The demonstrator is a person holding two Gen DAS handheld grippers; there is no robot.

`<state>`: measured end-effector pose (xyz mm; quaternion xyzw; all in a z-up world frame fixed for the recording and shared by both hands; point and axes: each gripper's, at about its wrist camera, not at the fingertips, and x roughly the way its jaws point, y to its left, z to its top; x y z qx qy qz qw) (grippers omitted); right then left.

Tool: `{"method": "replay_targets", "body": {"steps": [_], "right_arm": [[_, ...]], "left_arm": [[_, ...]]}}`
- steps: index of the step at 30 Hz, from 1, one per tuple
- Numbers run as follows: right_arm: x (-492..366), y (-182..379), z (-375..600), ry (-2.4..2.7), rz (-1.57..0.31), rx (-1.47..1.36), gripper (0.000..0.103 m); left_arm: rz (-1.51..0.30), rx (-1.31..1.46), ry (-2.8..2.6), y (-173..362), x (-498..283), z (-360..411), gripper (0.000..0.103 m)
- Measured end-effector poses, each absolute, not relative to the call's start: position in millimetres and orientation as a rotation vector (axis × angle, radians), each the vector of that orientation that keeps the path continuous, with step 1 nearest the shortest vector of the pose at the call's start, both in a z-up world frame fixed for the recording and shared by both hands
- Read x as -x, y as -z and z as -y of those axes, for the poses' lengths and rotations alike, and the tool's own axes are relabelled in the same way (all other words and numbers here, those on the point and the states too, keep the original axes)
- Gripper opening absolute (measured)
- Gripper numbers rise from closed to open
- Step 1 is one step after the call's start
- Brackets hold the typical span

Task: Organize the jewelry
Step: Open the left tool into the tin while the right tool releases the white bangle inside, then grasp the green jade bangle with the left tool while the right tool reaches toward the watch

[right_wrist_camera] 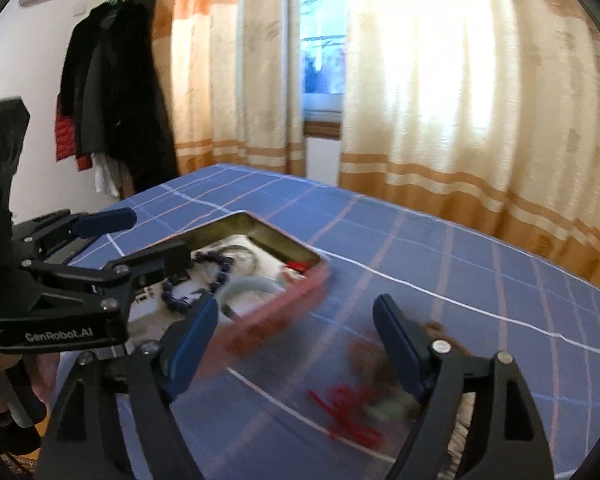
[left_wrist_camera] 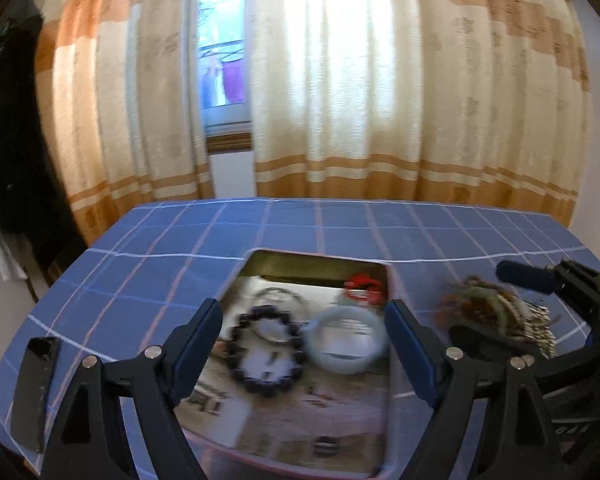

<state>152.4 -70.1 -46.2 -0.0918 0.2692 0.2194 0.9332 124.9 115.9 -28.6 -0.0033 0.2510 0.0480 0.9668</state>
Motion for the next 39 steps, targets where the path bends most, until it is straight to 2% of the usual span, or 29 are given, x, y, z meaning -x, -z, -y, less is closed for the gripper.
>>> {"method": "replay_targets", "body": {"steps": [12,24,27,29,30,31,33,36,39], "right_arm": [[-152.7,46.8,186.4,-0.145,-0.557,0.095,0.087],[-156.9,55.7,208.0,-0.079,-0.578,0.045,0.087],[-157.7,56.6,212.7,-0.076,-0.582,0.03,0.087],[-156.5,56.8,212.3,-0.075,-0.579,0.034,0.087],[-156.0,56.8,211.4,-0.073,-0.58,0.041,0.087],[-156.0,57.2,210.4,-0.071,-0.581,0.046,0.087],[-156.7,57.9,209.1,-0.066,-0.583,0.054,0.087],[-155.3,57.3,208.9,-0.056,-0.576,0.064,0.088],[-154.8,56.2,208.9,-0.051,-0.564,0.066,0.088]], "left_arm": [[-0.537,-0.096,0.056,41.0,-145.4,-24.9,0.083],[-0.629,-0.156,0.149,63.6,-178.2,27.3,0.083],[-0.645,-0.16,0.156,65.2,-182.3,31.9,0.07],[-0.646,-0.167,0.159,65.4,-184.2,34.4,0.069],[-0.654,-0.175,0.169,66.9,-185.5,37.1,0.062],[-0.672,-0.185,0.189,70.2,-187.7,40.4,0.046],[-0.716,-0.188,0.223,75.0,-193.4,43.4,0.022],[-0.727,-0.172,0.226,75.3,-195.3,42.6,0.011],[-0.645,-0.166,0.205,64.4,-183.3,38.6,0.011]]}}
